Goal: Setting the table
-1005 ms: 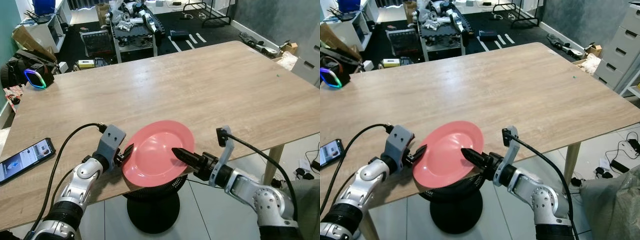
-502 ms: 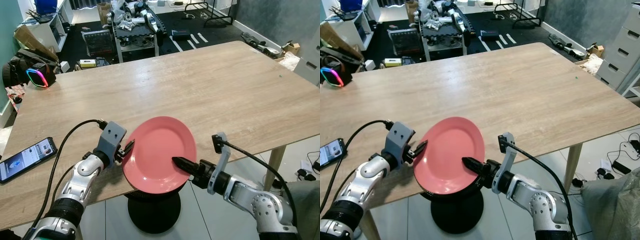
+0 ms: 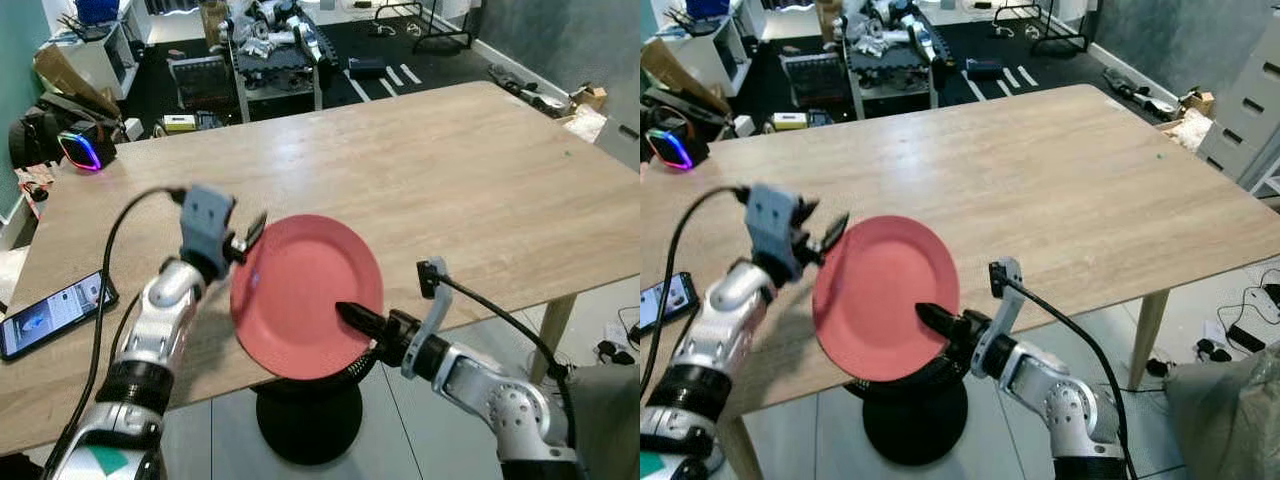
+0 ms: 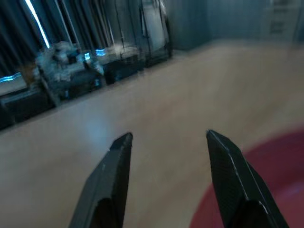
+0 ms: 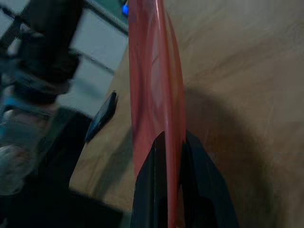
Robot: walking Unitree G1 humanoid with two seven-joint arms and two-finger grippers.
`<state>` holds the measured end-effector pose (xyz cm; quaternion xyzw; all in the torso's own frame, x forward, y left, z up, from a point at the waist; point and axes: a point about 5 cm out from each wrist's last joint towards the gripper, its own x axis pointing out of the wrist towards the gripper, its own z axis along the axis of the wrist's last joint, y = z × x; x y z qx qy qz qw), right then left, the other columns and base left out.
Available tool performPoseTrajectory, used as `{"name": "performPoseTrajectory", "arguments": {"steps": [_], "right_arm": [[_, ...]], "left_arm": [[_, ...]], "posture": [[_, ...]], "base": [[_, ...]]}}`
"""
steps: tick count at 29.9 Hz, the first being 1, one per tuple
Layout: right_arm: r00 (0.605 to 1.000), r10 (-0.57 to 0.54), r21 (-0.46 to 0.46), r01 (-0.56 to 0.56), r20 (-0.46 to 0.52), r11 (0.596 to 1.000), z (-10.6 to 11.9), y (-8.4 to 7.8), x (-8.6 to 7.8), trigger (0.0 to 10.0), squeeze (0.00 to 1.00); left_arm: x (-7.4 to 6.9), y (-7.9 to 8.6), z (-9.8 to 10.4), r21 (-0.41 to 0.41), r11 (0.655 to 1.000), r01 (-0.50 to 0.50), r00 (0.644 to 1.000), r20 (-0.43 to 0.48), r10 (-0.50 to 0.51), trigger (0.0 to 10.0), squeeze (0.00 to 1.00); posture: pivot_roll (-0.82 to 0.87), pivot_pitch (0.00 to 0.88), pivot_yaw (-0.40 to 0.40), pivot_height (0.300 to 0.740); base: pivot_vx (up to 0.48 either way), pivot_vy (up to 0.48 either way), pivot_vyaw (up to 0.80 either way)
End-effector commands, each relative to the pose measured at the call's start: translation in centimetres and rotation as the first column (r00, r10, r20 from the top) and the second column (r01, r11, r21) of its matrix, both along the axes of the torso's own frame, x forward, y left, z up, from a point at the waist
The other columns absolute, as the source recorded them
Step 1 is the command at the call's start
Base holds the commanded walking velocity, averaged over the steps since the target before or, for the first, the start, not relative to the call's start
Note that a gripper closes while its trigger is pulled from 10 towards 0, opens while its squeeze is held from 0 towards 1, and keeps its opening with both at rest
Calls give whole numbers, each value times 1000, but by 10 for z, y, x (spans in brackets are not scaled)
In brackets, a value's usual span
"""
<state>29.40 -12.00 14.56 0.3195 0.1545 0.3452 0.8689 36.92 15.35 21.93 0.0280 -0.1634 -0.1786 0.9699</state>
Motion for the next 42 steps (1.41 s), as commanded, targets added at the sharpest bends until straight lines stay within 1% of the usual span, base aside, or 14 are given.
{"name": "performPoseTrajectory", "arguments": {"steps": [1,6,10,11,12,14,16,17,19,20,21,22,27,42], "right_arm": [[998,-62,24,61,31,998,7,-4,6,0,0],[971,-216,58,211,104,976,22,-15,21,0,0],[891,-420,92,410,172,908,41,-36,35,0,0],[865,-465,101,454,190,886,46,-41,37,4431,0],[834,-511,110,499,209,859,51,-47,38,10000,0],[806,-546,106,537,227,837,54,-51,38,10000,0],[715,-642,91,646,277,758,61,-62,38,10000,0],[715,-642,91,646,277,758,61,-62,38,10000,0],[637,-705,83,720,312,689,65,-70,36,10000,0],[637,-705,83,720,312,689,65,-70,36,10000,0],[550,-753,41,798,360,602,64,-77,34,10000,0],[521,-771,35,820,367,571,63,-79,33,10000,0],[449,-801,-12,875,395,485,56,-87,32,10000,0],[402,-812,-91,910,423,404,43,-92,35,10000,0]], "left_arm": [[-1,2,17,-84,996,17,1000,18,-16,10000,0],[-4,-5,34,-174,984,43,999,12,-42,10000,0],[-5,-7,29,-170,985,2,998,-62,-13,10000,0],[-6,-7,25,-154,988,-17,997,-76,5,10000,0],[-5,-7,19,-132,990,-42,993,-113,27,10000,0],[-6,-7,14,-107,992,-61,990,-135,46,10000,0],[-9,-6,2,-70,994,-86,980,-185,72,10000,0],[-9,-6,2,-70,994,-86,980,-185,72,10000,0],[-13,-7,-4,-67,993,-98,972,-223,81,10000,0],[-13,-7,-4,-67,993,-98,972,-223,81,10000,0],[-17,-7,-8,-86,989,-121,960,-264,94,10000,0],[-18,-7,-10,-93,987,-131,956,-276,101,10000,0],[-22,-9,-17,-60,984,-167,942,-303,141,10000,0],[-30,-20,-27,-30,978,-208,938,-289,191,10000,0]], "posture": [[-82,71,118,740],[-78,71,120,740],[-78,70,123,740],[-79,70,125,740],[-79,69,124,740],[-79,68,125,740],[-81,68,127,740],[-81,68,127,740],[-82,67,126,740],[-82,67,126,740],[-80,64,127,740],[-80,63,127,740],[-78,57,120,740],[-85,39,106,740]], "base": [[0,0,0],[0,0,0],[0,0,0],[0,0,0],[0,0,0],[0,0,0],[0,0,0],[0,0,0],[0,0,0],[0,0,0],[0,0,0],[0,0,0],[0,0,0],[0,0,0]]}}
